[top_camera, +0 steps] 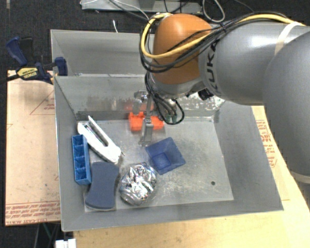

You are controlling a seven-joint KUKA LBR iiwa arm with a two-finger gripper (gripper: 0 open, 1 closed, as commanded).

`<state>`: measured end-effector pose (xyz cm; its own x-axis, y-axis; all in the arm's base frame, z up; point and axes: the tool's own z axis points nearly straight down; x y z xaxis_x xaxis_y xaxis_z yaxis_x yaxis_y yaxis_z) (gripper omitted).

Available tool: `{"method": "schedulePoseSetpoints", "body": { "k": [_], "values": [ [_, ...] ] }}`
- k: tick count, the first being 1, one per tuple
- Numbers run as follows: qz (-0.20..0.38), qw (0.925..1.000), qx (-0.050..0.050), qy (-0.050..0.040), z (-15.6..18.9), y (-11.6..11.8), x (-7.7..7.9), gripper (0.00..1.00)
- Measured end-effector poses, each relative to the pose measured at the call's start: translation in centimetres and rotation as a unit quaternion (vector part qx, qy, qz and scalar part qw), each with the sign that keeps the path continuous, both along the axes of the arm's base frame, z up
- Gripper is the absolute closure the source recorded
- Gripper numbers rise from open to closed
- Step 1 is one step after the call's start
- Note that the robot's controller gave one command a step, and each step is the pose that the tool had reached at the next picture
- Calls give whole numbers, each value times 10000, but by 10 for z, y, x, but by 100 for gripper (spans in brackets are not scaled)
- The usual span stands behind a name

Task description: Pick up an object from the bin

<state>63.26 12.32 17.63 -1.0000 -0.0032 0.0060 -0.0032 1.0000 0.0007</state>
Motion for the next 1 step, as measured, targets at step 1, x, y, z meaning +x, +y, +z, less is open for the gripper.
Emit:
{"method": "schedulePoseSetpoints", "body": {
  "k": [1],
  "values": [
    [-15, 10000, 4, -39, 5, -1, 2, 0]
  ]
}}
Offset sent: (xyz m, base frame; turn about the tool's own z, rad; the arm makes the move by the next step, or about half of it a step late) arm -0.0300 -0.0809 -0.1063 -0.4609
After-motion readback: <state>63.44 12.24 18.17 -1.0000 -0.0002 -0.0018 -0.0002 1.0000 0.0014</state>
